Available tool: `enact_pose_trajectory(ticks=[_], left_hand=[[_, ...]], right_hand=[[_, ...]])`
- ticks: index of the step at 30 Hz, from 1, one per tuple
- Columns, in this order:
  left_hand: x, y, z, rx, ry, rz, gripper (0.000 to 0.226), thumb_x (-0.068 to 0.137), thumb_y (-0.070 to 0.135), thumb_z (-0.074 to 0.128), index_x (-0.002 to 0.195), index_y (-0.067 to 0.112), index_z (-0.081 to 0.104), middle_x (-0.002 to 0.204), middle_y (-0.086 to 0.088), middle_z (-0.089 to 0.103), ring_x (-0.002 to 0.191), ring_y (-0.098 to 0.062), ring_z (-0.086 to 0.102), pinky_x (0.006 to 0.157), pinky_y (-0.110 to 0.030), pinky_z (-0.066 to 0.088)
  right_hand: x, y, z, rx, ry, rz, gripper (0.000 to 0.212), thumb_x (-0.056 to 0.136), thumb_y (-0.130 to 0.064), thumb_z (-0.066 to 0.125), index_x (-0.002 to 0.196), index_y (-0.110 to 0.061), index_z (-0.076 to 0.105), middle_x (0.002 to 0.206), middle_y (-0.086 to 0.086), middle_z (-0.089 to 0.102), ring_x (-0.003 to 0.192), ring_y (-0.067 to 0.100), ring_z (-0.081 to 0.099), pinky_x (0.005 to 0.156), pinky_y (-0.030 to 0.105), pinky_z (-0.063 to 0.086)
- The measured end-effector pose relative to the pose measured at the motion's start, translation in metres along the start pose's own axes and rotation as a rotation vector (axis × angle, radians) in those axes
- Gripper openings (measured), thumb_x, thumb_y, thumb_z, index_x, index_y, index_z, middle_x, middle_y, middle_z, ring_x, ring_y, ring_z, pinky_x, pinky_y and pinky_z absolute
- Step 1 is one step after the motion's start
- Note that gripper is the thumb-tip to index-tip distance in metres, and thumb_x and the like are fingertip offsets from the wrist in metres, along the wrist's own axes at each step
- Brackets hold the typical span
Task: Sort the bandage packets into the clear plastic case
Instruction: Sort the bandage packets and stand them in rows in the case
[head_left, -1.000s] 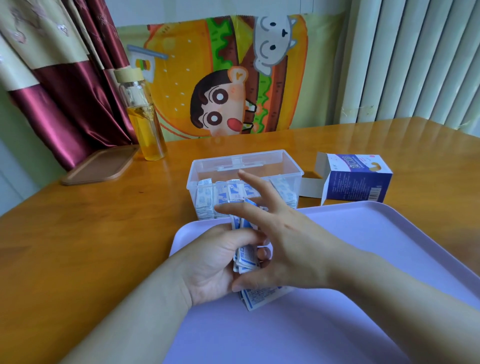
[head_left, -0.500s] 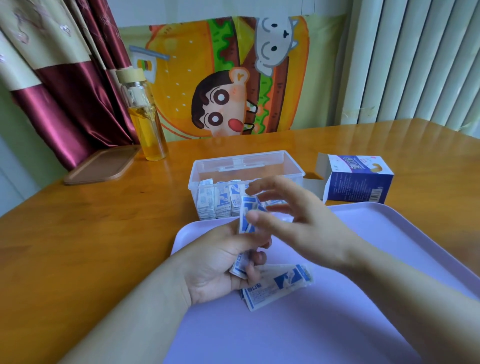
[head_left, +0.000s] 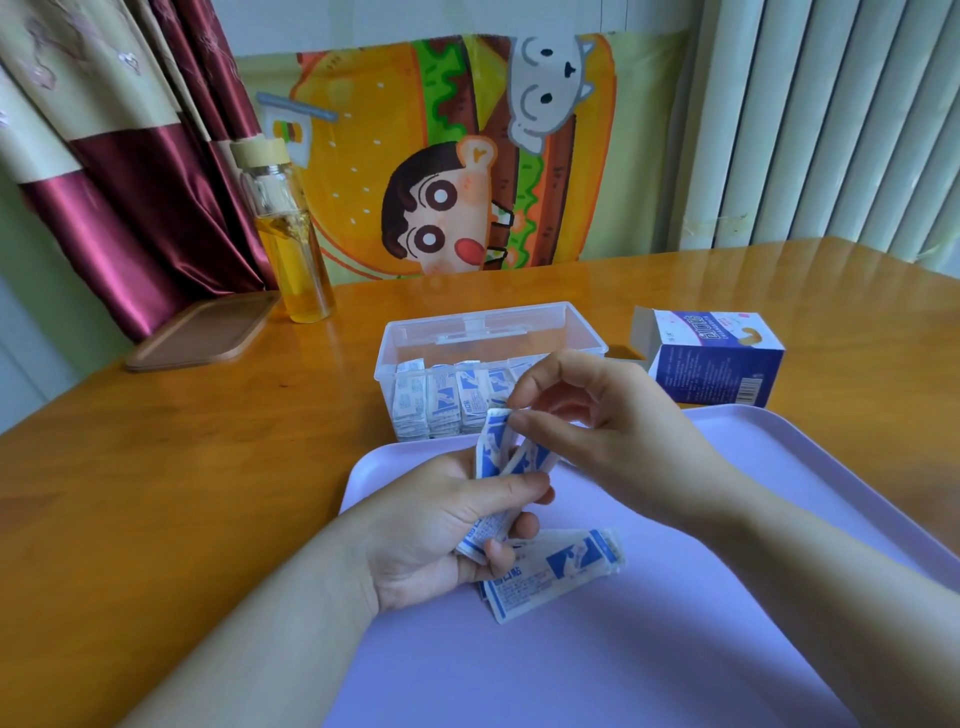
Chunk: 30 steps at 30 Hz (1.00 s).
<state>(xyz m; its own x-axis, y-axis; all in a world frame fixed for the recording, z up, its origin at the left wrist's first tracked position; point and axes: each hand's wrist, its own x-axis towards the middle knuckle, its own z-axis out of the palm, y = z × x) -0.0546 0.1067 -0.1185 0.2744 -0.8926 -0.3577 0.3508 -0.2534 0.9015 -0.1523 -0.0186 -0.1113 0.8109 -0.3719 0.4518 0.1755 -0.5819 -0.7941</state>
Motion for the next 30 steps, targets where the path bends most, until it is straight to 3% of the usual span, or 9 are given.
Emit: enact_pose_trajectory(ticks=[3, 9, 15, 20, 24, 28, 30], left_hand=[[0.0, 0.0, -0.002, -0.023, -0.003, -0.003, 0.024, 0.064, 0.019, 0.073, 0.088, 0.018, 0.071, 0.075, 0.0, 0.064, 0.059, -0.01, 0.055, 0.043, -0.015, 0.035], [-0.001, -0.001, -0.001, 0.044, 0.015, 0.015, 0.013, 0.065, 0.024, 0.074, 0.078, 0.022, 0.074, 0.074, 0.0, 0.066, 0.06, -0.01, 0.057, 0.044, -0.016, 0.038], [0.0, 0.0, 0.0, 0.052, 0.02, 0.041, 0.013, 0.064, 0.026, 0.073, 0.077, 0.025, 0.074, 0.073, 0.002, 0.066, 0.06, -0.009, 0.058, 0.044, -0.016, 0.039], [0.0, -0.001, 0.0, 0.042, -0.019, 0.032, 0.026, 0.064, 0.024, 0.073, 0.089, 0.018, 0.068, 0.073, 0.0, 0.067, 0.057, -0.009, 0.055, 0.044, -0.017, 0.041], [-0.001, -0.002, -0.001, 0.046, -0.074, 0.016, 0.025, 0.063, 0.023, 0.071, 0.088, 0.018, 0.068, 0.075, -0.001, 0.067, 0.055, -0.009, 0.052, 0.043, -0.017, 0.042], [-0.002, 0.0, -0.004, 0.027, -0.104, 0.025, 0.025, 0.071, 0.02, 0.067, 0.095, 0.016, 0.063, 0.074, -0.001, 0.064, 0.054, -0.007, 0.05, 0.045, -0.017, 0.042], [-0.002, 0.002, -0.004, -0.026, -0.117, 0.022, 0.021, 0.071, 0.019, 0.066, 0.092, 0.015, 0.062, 0.07, -0.002, 0.06, 0.052, -0.008, 0.05, 0.044, -0.017, 0.043]], right_hand=[[0.001, -0.002, -0.002, 0.025, -0.01, 0.029, 0.014, 0.085, -0.008, 0.066, 0.081, -0.022, 0.064, 0.077, -0.006, 0.065, 0.071, 0.009, 0.062, 0.071, 0.023, 0.052], [-0.001, -0.003, -0.002, -0.026, -0.042, 0.021, 0.012, 0.085, -0.018, 0.067, 0.09, -0.029, 0.065, 0.08, -0.013, 0.062, 0.073, 0.021, 0.059, 0.074, 0.034, 0.052], [-0.002, -0.006, 0.0, -0.038, -0.027, 0.036, 0.01, 0.083, -0.016, 0.069, 0.075, -0.018, 0.063, 0.071, -0.011, 0.064, 0.071, 0.022, 0.06, 0.075, 0.035, 0.051], [0.002, -0.001, -0.005, 0.185, -0.002, 0.233, 0.01, 0.086, -0.007, 0.064, 0.079, -0.013, 0.06, 0.071, 0.001, 0.069, 0.066, 0.011, 0.063, 0.07, 0.029, 0.05], [0.003, 0.001, -0.006, 0.347, -0.061, 0.44, 0.014, 0.085, -0.013, 0.064, 0.072, -0.015, 0.06, 0.071, 0.003, 0.065, 0.072, 0.015, 0.054, 0.068, 0.024, 0.043], [0.004, 0.004, -0.011, 0.516, -0.097, 0.546, 0.019, 0.087, -0.011, 0.058, 0.07, -0.014, 0.065, 0.075, 0.007, 0.063, 0.073, 0.018, 0.056, 0.079, 0.031, 0.042], [0.004, 0.008, -0.01, 0.44, -0.12, 0.526, 0.022, 0.089, -0.011, 0.056, 0.071, -0.014, 0.068, 0.072, 0.005, 0.066, 0.069, 0.015, 0.058, 0.081, 0.032, 0.042]])
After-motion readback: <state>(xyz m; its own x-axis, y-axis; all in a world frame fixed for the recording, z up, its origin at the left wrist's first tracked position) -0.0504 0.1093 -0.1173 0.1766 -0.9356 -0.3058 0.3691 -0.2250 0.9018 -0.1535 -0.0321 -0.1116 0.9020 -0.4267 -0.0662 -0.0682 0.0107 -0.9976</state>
